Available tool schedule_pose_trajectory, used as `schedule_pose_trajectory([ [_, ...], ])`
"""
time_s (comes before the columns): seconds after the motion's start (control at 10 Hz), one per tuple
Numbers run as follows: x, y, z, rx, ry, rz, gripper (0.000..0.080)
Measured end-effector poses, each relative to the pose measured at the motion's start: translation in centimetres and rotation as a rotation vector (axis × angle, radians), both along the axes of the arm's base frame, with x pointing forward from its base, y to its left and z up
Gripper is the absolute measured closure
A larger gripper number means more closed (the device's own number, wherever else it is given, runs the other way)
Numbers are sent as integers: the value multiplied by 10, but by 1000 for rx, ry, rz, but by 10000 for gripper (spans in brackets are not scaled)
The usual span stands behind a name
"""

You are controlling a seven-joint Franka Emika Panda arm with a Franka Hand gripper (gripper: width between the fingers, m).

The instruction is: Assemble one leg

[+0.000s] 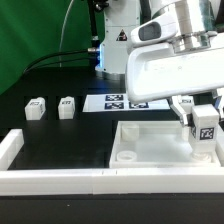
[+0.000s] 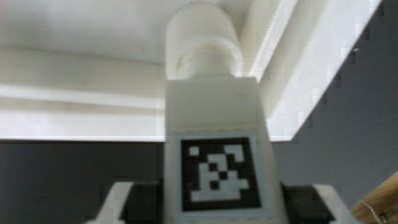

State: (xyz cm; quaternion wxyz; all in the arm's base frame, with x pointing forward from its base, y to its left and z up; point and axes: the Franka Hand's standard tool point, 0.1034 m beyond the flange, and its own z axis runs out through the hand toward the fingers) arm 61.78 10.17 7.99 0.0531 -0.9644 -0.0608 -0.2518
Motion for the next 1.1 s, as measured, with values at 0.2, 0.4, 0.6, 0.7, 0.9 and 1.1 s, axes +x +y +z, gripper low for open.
schedule_pose_trajectory([
  [0.2, -2, 0, -5, -1, -13, -4, 506],
  [0.4, -2, -3, -6, -3, -38, -10, 506],
  [0.6, -2, -4, -5, -4, -55, -14, 506],
  [0.7, -2, -2, -5, -4, -54, -13, 506],
  [0.9, -2, 1, -4, -3, -56, -7, 260],
  [1.1, -2, 2, -4, -3, -56, -6, 169],
])
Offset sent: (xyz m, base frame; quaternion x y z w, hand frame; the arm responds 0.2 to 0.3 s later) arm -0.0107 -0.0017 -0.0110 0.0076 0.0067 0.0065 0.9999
